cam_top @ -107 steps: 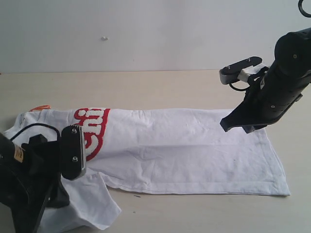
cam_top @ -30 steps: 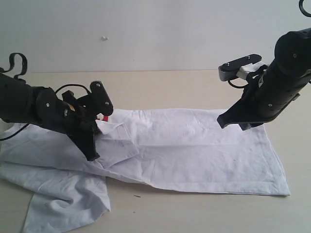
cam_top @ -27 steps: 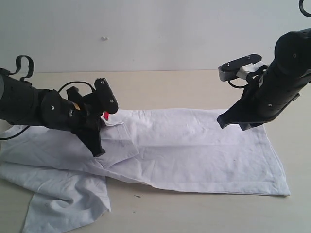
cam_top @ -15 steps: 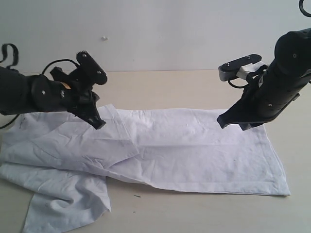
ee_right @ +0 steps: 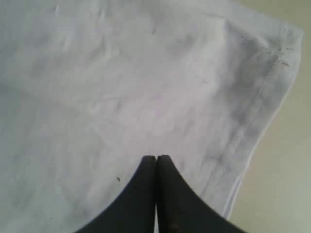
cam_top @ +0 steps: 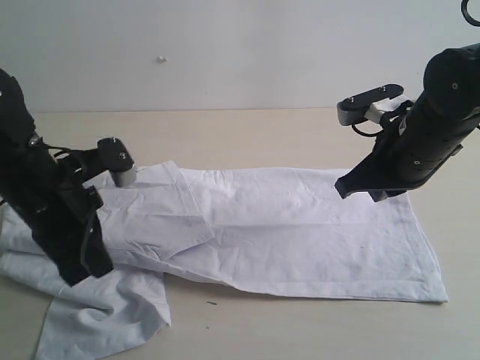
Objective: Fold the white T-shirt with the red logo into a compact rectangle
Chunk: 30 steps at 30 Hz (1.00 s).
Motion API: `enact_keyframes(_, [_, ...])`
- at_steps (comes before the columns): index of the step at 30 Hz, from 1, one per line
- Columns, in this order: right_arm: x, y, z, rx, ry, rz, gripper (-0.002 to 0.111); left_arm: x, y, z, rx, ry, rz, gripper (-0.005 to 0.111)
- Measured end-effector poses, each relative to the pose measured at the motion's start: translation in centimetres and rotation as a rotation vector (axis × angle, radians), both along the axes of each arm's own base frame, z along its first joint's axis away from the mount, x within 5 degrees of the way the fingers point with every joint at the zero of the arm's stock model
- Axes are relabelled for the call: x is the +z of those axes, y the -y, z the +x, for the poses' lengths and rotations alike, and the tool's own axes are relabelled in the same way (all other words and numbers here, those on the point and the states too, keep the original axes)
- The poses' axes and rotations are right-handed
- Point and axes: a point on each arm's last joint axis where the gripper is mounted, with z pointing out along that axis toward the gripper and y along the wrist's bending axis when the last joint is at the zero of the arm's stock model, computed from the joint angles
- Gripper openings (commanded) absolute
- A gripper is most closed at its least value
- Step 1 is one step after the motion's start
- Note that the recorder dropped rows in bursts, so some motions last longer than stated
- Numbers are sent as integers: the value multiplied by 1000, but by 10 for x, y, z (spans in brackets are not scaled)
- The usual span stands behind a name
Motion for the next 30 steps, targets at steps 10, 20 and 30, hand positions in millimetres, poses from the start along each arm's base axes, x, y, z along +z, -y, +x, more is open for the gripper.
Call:
enact_keyframes(10, [0,-2,-1,-28,-15,38,0,-15,-25,-57,3,-54,73,36])
enact_keyframes(20, [-1,-3,-2,-31,-21,40,0,-38,-29,-82,-75,246,70,37])
enact_keyframes(30, [-1,-3,-2,-31,-24,40,0,-42,-17,-84,-139,310,63,64])
